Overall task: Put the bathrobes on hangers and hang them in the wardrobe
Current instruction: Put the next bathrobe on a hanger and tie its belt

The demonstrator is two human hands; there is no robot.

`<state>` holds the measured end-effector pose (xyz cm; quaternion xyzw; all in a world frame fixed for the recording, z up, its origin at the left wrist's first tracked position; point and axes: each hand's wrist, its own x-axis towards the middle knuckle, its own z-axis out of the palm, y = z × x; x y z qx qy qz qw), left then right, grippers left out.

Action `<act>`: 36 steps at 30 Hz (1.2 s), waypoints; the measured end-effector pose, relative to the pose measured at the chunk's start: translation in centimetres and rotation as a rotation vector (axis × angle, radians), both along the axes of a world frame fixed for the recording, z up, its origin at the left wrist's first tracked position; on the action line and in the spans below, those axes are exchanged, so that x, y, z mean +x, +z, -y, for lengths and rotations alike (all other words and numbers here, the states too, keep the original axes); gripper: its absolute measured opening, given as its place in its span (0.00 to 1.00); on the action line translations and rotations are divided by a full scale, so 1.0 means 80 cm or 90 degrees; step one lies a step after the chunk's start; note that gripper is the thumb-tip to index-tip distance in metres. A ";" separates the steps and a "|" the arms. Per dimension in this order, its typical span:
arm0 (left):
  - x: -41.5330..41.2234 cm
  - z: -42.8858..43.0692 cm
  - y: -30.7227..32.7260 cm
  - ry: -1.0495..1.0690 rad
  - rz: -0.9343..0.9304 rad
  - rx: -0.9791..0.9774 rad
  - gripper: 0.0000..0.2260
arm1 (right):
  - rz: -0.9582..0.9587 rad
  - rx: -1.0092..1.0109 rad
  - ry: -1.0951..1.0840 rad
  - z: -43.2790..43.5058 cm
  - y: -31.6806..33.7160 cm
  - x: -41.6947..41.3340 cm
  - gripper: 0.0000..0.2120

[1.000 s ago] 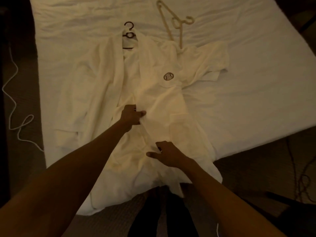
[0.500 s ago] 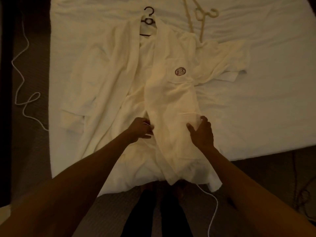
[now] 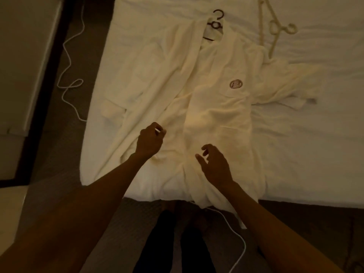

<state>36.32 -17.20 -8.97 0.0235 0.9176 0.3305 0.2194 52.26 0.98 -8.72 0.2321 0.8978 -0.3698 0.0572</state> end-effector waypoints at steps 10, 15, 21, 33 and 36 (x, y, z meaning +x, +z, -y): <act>0.037 0.190 -0.041 -0.035 -0.072 -0.240 0.20 | 0.284 0.113 0.147 0.074 -0.040 0.022 0.22; 0.043 0.206 -0.057 0.024 -0.062 -0.230 0.16 | 0.130 0.052 0.072 0.121 -0.040 0.015 0.13; 0.072 0.223 -0.065 -0.047 -0.149 -0.094 0.11 | 0.062 -0.196 -0.034 0.178 -0.030 -0.001 0.12; 0.150 0.096 0.017 -0.269 -0.146 0.081 0.18 | 0.099 -0.417 -0.340 0.108 0.011 0.046 0.17; 0.181 0.066 0.023 -0.279 -0.204 0.073 0.16 | 0.055 -0.332 -0.382 0.085 0.014 0.075 0.17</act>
